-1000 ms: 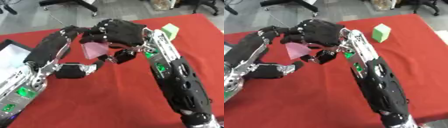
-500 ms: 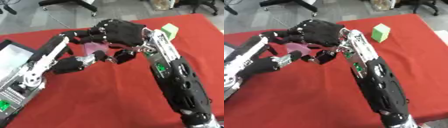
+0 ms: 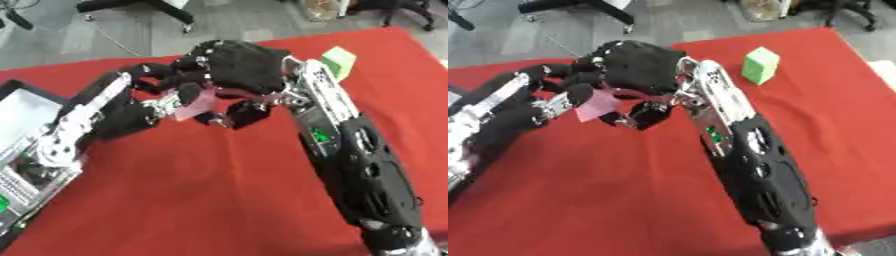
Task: Pick up the objects with one hand, pass them to the other hand, and then place them into the box on the other side of the table.
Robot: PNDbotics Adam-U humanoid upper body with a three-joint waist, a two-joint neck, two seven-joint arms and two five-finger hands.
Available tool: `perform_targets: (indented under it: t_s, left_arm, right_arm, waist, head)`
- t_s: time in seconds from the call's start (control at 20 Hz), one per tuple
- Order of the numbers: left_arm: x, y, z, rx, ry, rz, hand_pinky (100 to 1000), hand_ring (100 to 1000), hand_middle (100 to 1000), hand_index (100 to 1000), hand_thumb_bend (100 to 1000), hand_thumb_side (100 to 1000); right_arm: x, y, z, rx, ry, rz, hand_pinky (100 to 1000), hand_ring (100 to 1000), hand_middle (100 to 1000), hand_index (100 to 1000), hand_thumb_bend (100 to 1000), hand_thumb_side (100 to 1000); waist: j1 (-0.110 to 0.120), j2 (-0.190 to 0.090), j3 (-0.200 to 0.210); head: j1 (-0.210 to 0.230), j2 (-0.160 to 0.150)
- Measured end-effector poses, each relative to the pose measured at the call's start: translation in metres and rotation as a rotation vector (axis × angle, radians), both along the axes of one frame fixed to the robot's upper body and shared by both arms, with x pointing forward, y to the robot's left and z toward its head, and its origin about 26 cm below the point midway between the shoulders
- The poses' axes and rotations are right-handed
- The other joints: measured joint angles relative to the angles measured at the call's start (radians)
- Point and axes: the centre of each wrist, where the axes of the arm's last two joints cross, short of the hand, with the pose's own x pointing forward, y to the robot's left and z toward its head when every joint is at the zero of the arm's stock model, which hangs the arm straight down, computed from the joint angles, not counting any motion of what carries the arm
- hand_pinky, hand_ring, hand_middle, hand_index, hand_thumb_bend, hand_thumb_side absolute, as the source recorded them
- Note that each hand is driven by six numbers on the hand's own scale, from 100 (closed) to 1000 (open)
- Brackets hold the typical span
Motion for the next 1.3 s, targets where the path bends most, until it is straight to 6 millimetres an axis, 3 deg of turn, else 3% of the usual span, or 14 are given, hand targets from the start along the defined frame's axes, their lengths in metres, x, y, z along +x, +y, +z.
perform_targets:
  t_s: [0.45,1.3]
  left_arm:
    - [-0.003,-0.009,-0.003,0.002,-0.031,0.162,610,840,857,896,599,782]
    - [-0.003,-0.016,-0.005,-0.058,0.037,0.101,583,803,815,867,578,799]
  right_arm:
    - [0.0,-0.001,0.004,0.005,-0.01,-0.002,701,675,252,710,100,100]
    - [-0.001,-0.004,0.007,0.007,-0.013,-0.008,696,671,252,709,100,100]
  waist:
    - [0.0,0.0,-0.003]
    - [0.0,0.0,-0.009]
  head:
    - [0.001,0.0]
    - [0.006,0.0]
